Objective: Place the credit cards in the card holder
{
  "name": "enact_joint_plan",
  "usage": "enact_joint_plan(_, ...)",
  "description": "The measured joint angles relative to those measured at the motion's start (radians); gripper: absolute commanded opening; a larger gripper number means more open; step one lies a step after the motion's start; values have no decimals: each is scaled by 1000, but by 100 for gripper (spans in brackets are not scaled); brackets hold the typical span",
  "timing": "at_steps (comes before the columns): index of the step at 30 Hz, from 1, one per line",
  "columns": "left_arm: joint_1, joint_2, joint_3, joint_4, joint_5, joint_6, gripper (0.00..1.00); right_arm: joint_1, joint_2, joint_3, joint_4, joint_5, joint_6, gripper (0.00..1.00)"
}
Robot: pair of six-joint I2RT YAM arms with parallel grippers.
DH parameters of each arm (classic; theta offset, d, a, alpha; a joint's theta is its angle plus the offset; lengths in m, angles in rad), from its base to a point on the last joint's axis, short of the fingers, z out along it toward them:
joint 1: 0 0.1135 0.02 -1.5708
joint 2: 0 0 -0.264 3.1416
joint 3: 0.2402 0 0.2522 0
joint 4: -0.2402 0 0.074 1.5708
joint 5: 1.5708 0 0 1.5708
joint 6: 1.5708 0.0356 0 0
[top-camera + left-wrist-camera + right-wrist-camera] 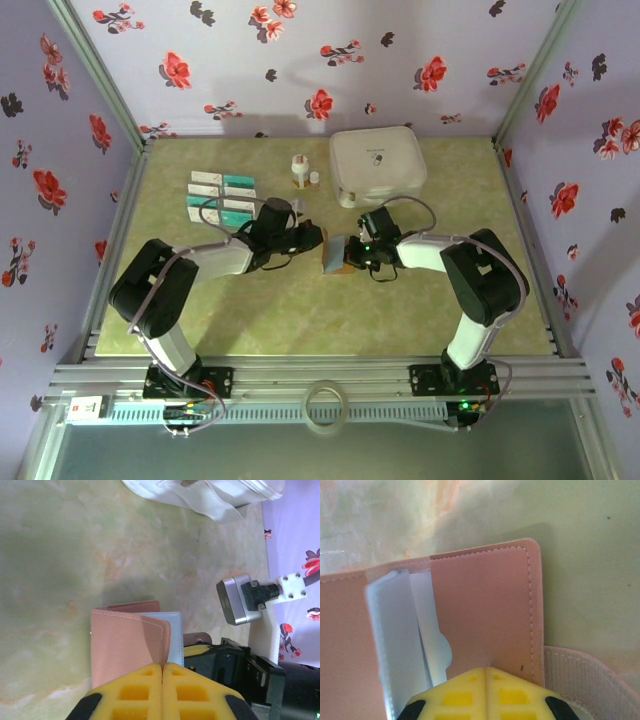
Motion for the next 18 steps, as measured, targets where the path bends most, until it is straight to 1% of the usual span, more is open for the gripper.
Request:
enact_joint_plan(6, 32, -36, -35, -58, -24, 20, 0, -13, -32, 8, -80, 26, -29, 0)
enact_joint_plan(9, 40, -53, -48, -92, -31, 35, 0, -41, -92, 8, -148, 48, -50, 0)
enact_joint_plan(13, 45, -57, -50, -119, -36, 51, 0, -77, -207, 9, -217, 79, -73, 0)
enact_joint_plan(16, 46, -57, -50, -132, -37, 67, 0, -78, -255, 23, -253, 87, -80, 0)
enact_joint_plan(18, 46, -57, -50, -145, -37, 76, 0, -66, -258, 38, -264, 90, -83, 0)
